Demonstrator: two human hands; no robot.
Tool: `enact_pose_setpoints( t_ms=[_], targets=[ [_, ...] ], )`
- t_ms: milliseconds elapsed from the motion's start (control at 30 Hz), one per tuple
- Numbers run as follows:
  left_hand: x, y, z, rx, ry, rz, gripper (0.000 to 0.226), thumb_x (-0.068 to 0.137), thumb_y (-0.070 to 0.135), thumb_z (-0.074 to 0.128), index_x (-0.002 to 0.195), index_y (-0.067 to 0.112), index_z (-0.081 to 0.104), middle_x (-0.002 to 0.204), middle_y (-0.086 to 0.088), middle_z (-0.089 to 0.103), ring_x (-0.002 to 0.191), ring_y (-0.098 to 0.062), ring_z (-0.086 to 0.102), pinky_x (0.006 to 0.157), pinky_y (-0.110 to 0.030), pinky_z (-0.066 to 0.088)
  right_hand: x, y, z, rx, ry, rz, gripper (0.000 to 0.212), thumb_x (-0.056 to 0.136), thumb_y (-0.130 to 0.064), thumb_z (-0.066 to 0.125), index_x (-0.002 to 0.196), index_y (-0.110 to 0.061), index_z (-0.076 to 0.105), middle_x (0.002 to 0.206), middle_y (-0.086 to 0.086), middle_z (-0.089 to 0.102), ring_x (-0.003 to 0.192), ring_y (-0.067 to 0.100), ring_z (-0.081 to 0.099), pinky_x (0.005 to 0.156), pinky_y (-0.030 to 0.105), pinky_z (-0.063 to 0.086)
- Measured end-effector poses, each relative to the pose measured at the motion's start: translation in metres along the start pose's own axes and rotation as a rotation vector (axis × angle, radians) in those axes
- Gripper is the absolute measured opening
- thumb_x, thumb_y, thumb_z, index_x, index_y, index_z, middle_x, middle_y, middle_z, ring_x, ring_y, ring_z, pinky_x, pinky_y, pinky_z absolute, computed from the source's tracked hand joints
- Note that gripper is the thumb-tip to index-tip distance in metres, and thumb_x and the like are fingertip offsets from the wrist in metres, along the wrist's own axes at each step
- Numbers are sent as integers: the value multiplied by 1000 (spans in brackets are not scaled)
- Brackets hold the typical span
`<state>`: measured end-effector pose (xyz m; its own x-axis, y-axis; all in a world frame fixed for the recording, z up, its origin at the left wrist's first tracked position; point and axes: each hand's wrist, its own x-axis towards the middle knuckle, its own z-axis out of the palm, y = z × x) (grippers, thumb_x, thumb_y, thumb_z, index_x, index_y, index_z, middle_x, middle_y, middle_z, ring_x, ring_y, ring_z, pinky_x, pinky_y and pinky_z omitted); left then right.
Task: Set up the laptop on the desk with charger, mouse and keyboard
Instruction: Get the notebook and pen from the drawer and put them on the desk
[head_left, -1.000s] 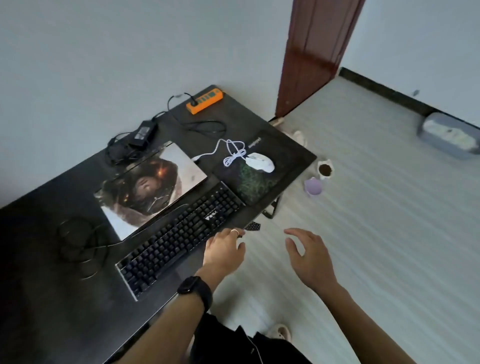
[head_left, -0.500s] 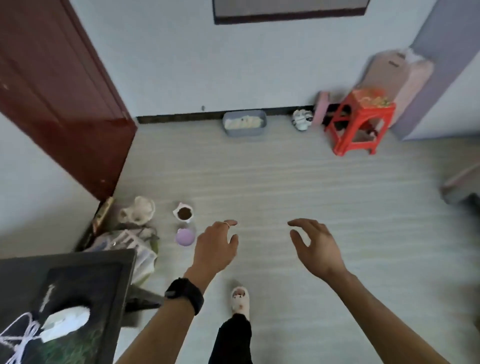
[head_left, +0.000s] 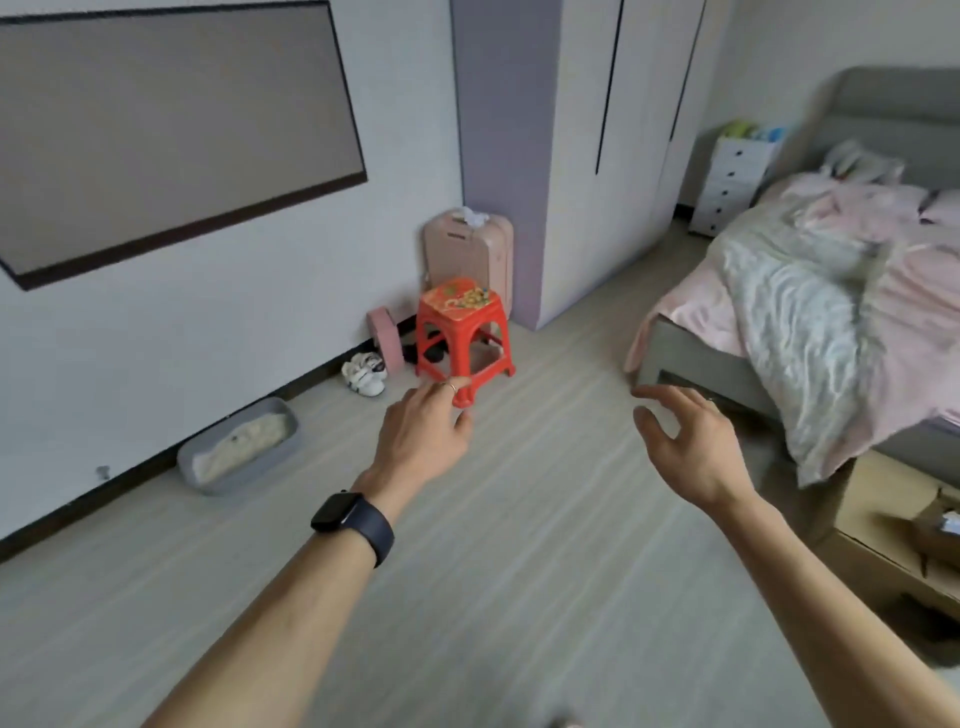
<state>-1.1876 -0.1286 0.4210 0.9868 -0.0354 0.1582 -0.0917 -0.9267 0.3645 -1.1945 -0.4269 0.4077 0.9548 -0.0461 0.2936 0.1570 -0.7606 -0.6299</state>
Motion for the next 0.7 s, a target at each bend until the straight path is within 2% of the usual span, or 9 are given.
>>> enact_pose_setpoints(
  t_ms=[100, 233, 367, 533, 700],
  targets=[
    [92, 17, 2, -1, 34, 114, 41, 93, 33, 56, 134, 29, 53, 128, -3, 62, 119, -26, 58, 94, -40, 49, 62, 19, -5, 22, 120, 53, 24, 94, -28, 62, 117, -29, 69, 113, -1, 68, 109, 24, 62, 93, 32, 46],
    [204, 39, 15, -10, 69, 183, 37, 94, 35, 55, 131, 28, 56, 128, -2, 62, 119, -26, 58, 92, -37, 49, 149, 46, 1, 45, 172, 73, 24, 94, -26, 62, 116, -28, 70, 108, -3, 68, 102, 20, 64, 93, 37, 50],
    [316, 53, 32, -2, 50, 207, 41, 95, 35, 54, 135, 27, 54, 135, 0, 59, 123, -22, 56, 95, -33, 46, 253, 78, 9, 60, 123, 74, 25, 93, -29, 62, 117, -31, 68, 114, -2, 68, 105, 22, 64, 91, 43, 54],
    [448, 54, 51, -3, 43, 175, 41, 95, 34, 53, 136, 25, 54, 138, 0, 57, 126, -23, 54, 99, -35, 46, 390, 103, 23, 24, 81, 61, 27, 95, -27, 60, 121, -28, 67, 119, 0, 67, 111, 24, 61, 95, 38, 49],
    [565, 49, 89, -42, 27, 152, 39, 94, 34, 54, 131, 24, 58, 129, 0, 61, 119, -25, 58, 96, -38, 48, 504, 135, 51, 26, 63, 64, 27, 94, -25, 61, 121, -28, 68, 119, -2, 66, 111, 21, 62, 96, 37, 50]
  ],
)
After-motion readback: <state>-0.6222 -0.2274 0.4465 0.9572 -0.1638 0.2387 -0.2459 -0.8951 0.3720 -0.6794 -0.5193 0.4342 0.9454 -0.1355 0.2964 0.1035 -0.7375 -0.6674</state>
